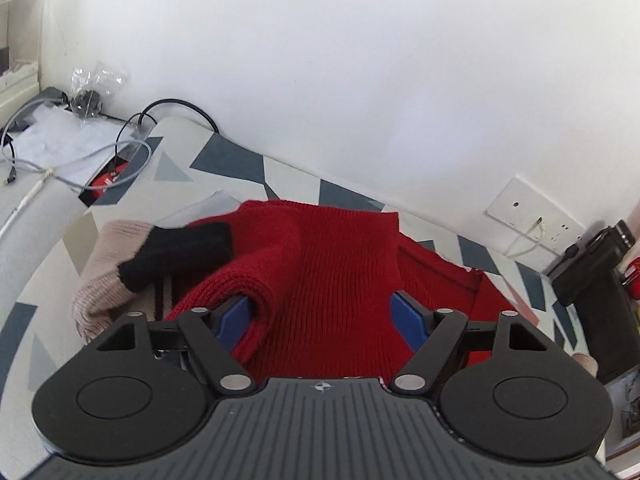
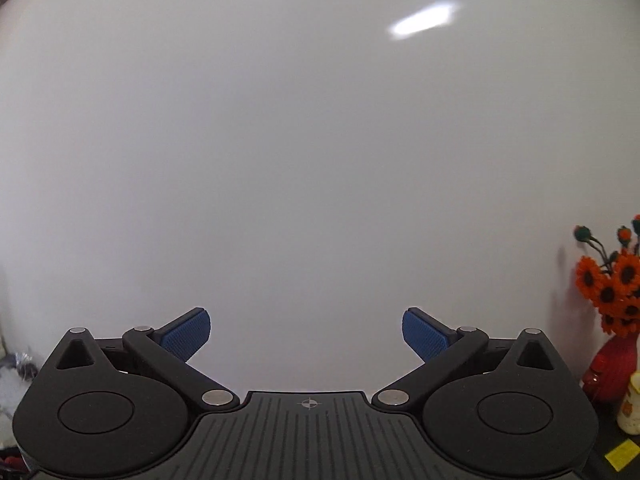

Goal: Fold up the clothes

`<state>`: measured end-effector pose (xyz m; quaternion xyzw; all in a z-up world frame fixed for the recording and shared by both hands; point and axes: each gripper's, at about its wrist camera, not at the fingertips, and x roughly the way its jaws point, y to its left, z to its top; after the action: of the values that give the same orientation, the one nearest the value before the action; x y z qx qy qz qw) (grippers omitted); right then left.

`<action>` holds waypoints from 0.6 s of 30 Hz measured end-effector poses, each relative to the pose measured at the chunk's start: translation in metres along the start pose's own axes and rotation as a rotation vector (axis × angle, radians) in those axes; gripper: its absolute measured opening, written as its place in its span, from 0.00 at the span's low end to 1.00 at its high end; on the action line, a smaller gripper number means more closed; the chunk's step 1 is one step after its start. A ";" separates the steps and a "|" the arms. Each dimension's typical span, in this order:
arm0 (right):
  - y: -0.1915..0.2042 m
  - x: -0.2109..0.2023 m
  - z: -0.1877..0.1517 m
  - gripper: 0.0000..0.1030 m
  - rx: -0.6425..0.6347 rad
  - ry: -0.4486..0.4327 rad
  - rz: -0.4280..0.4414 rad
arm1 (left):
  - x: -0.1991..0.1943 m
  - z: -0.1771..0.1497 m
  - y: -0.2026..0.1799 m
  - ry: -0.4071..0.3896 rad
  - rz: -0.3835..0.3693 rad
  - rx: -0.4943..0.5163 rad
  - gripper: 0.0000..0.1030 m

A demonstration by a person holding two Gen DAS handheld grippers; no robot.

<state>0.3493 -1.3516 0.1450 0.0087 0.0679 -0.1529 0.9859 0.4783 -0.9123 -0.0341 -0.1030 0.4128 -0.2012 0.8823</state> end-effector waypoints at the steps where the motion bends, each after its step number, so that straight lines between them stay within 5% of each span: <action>1: -0.006 -0.004 0.003 0.99 0.017 -0.013 -0.021 | 0.001 0.000 0.000 0.007 0.008 -0.005 0.77; 7: -0.036 -0.032 0.010 0.99 0.085 -0.046 -0.088 | -0.009 -0.001 0.009 0.006 0.003 -0.037 0.77; 10: -0.046 -0.048 0.018 0.99 0.106 -0.051 -0.112 | -0.030 0.002 0.000 -0.077 -0.023 -0.004 0.77; 14: -0.067 -0.084 0.041 0.99 0.095 -0.094 -0.106 | -0.050 0.016 -0.044 -0.224 -0.042 0.255 0.81; 18: -0.058 -0.083 0.059 0.99 0.045 -0.096 -0.133 | -0.026 0.031 -0.078 -0.159 -0.160 0.382 0.81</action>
<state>0.2612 -1.3843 0.2152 0.0191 0.0174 -0.2196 0.9753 0.4662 -0.9702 0.0308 0.0182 0.2869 -0.3363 0.8968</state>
